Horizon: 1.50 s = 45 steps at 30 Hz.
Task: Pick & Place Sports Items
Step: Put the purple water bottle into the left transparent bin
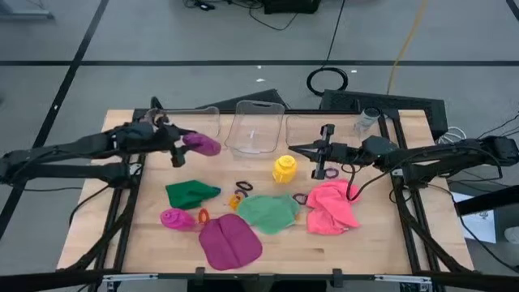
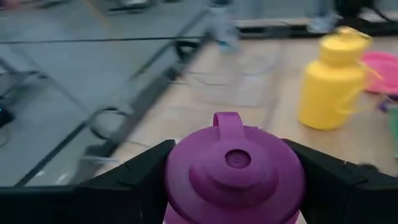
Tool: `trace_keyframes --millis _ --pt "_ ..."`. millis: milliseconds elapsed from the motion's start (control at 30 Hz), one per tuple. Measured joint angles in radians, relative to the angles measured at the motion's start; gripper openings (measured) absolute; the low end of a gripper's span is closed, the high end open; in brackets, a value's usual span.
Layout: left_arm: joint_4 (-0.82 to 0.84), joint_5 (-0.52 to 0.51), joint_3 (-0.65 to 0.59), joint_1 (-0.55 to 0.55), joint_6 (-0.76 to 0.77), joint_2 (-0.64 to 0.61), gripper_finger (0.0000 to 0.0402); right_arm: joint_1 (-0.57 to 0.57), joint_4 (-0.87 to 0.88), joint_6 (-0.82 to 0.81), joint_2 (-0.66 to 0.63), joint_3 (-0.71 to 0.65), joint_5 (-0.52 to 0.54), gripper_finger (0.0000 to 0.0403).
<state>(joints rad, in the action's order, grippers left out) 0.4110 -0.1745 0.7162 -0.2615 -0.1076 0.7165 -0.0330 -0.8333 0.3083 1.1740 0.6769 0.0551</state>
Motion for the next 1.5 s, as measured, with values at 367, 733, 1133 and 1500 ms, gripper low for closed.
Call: trace_keyframes --millis 367,733,1133,1500 --pt "-0.002 -0.298 0.000 0.000 0.156 -0.062 0.0214 0.000 0.000 -0.001 0.000 0.000 0.000 0.0000" --pt "-0.004 -0.410 0.000 -0.005 0.139 -0.062 0.0214 0.000 0.000 -0.001 0.000 0.000 0.000 0.0000" --pt "-0.080 -0.146 0.000 -0.215 0.045 0.036 0.0214 0.000 -0.004 -0.001 0.000 0.000 0.000 0.0000" --pt "-0.190 0.124 0.000 -0.457 -0.009 0.228 0.0214 0.000 -0.008 0.014 0.000 0.000 0.000 0.0000"
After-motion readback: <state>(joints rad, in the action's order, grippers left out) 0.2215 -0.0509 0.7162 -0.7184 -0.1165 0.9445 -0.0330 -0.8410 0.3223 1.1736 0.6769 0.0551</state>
